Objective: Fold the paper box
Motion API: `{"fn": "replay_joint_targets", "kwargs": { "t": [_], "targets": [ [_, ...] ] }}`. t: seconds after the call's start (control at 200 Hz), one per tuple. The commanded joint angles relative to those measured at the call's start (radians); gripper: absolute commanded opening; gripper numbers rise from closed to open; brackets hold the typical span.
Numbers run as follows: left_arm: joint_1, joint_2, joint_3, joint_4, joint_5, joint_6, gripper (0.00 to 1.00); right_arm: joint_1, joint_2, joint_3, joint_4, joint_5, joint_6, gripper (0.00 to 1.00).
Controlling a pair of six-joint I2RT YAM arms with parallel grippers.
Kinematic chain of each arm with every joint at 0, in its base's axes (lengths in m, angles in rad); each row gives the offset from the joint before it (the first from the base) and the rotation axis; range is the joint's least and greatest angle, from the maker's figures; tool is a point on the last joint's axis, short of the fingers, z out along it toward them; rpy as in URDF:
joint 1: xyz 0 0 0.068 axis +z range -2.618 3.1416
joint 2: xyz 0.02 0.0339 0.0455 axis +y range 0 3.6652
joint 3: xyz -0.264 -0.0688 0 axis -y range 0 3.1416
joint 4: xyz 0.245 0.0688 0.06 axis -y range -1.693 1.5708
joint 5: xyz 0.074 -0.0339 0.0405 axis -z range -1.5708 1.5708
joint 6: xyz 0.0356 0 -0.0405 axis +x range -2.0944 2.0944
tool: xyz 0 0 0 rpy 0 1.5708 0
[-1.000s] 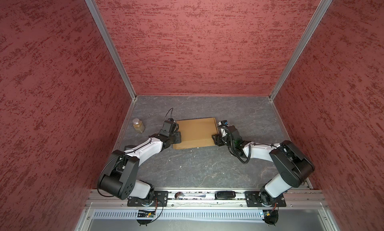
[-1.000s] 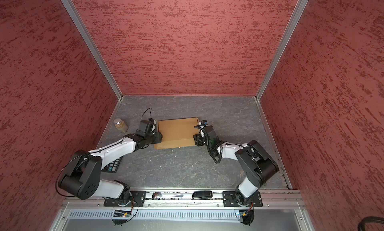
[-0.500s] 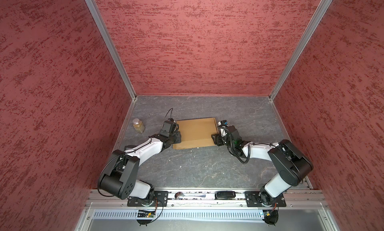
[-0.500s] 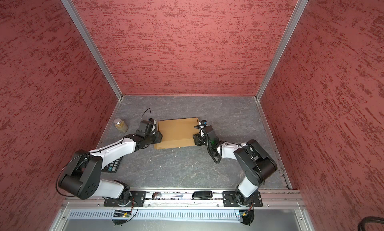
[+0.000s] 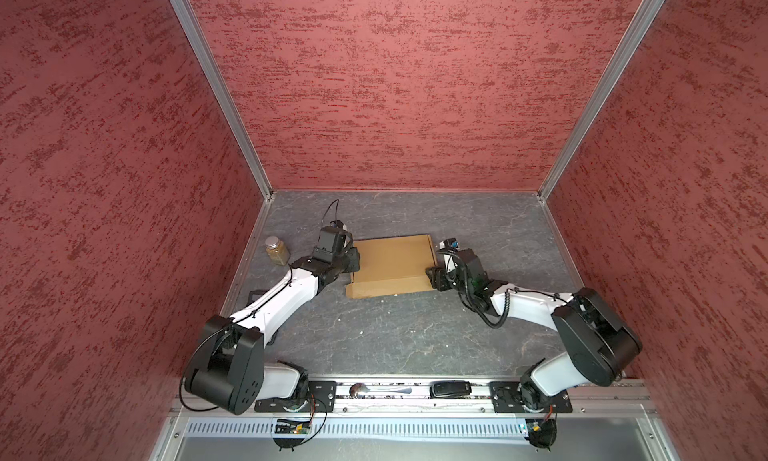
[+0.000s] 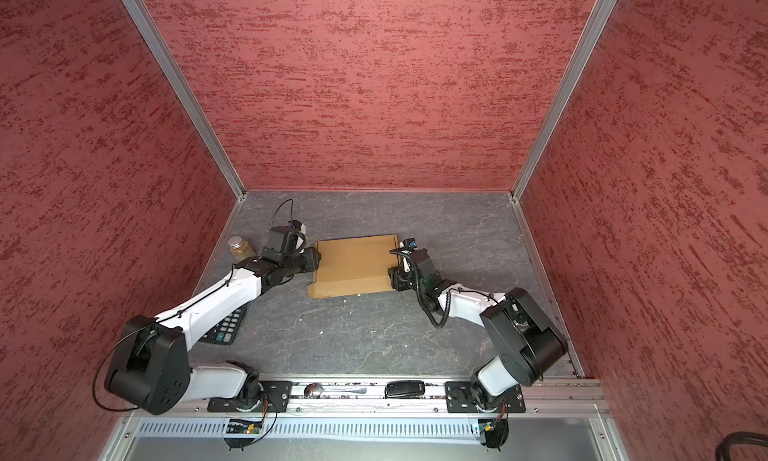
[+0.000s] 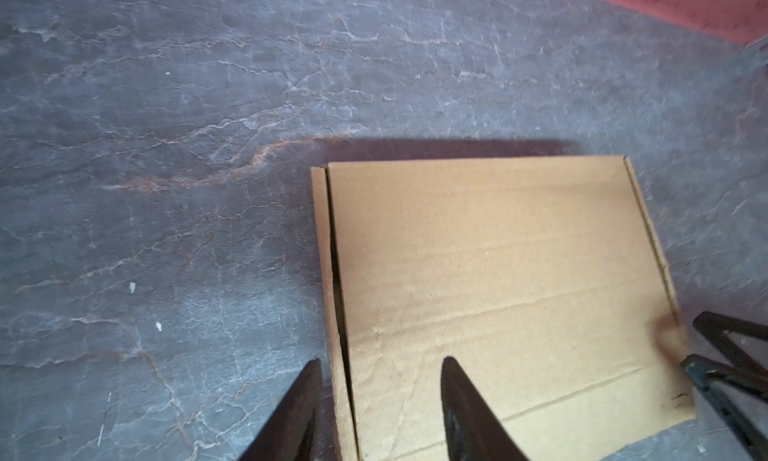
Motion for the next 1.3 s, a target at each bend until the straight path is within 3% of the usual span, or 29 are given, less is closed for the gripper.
{"fn": "replay_joint_targets", "kwargs": {
  "t": [0.0, 0.12, 1.292],
  "targets": [
    [0.022, -0.014, 0.015, -0.066, 0.012, 0.013, 0.42, -0.003, -0.036, 0.049, -0.050, 0.041, -0.026, 0.66],
    [0.044, -0.002, 0.017, -0.077, 0.019, 0.019, 0.36, -0.004, -0.035, 0.095, -0.101, 0.060, -0.042, 0.66],
    [0.078, 0.260, 0.093, 0.003, 0.058, 0.030, 0.22, -0.015, -0.038, 0.139, -0.115, 0.025, -0.060, 0.66]
  ]
}}
